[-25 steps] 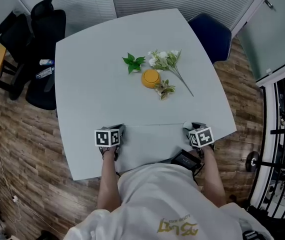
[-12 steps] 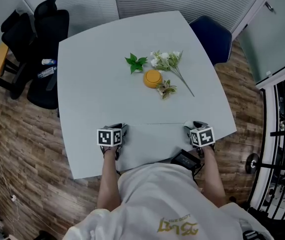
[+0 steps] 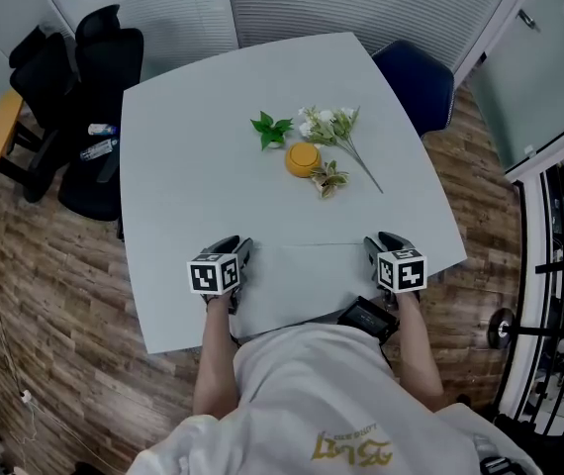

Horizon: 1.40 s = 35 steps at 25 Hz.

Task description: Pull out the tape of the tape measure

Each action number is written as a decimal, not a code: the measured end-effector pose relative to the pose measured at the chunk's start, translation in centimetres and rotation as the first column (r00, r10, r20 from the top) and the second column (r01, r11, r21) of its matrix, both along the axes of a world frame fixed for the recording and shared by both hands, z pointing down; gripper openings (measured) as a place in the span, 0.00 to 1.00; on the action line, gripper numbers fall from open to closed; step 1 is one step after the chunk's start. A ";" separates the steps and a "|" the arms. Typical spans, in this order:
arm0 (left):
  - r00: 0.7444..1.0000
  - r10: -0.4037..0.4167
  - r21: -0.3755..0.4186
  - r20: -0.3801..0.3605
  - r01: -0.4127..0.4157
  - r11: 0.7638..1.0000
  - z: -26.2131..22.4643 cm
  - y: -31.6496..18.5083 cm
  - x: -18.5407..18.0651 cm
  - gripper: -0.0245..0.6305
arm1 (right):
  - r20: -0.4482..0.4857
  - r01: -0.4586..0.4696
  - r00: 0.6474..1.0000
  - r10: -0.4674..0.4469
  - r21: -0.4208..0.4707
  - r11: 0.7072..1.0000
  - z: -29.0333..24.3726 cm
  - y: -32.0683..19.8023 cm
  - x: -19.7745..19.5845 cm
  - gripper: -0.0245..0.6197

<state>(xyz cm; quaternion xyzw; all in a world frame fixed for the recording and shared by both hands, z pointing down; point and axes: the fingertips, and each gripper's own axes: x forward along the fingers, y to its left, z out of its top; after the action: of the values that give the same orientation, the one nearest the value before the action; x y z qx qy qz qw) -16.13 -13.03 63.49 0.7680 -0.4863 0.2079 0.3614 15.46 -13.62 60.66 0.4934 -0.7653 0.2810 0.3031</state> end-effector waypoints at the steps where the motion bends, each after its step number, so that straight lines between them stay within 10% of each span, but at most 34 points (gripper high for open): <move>1: 1.000 0.002 0.029 -0.011 -0.001 1.000 -0.8 -0.1 0.2 0.24 | 0.010 -0.007 1.000 0.007 0.016 1.000 -0.5 0.0 -0.1 0.28; 12: 0.998 -0.010 0.294 -0.064 0.029 0.956 -8.8 -1.7 0.2 0.05 | 0.091 -0.046 0.996 0.022 0.267 0.963 -7.6 -0.8 -2.2 0.06; 35: 0.998 -0.009 0.298 -0.067 0.028 0.954 -9.0 -0.8 -1.0 0.04 | 0.056 -0.020 0.998 0.006 0.255 0.967 -7.5 -0.1 -3.6 0.06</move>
<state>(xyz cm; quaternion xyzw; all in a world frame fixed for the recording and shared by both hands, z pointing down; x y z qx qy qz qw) -17.09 -13.84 54.46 0.8155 -0.5074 0.1036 0.2585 11.90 -13.74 53.17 0.5254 -0.7999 0.1957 0.2139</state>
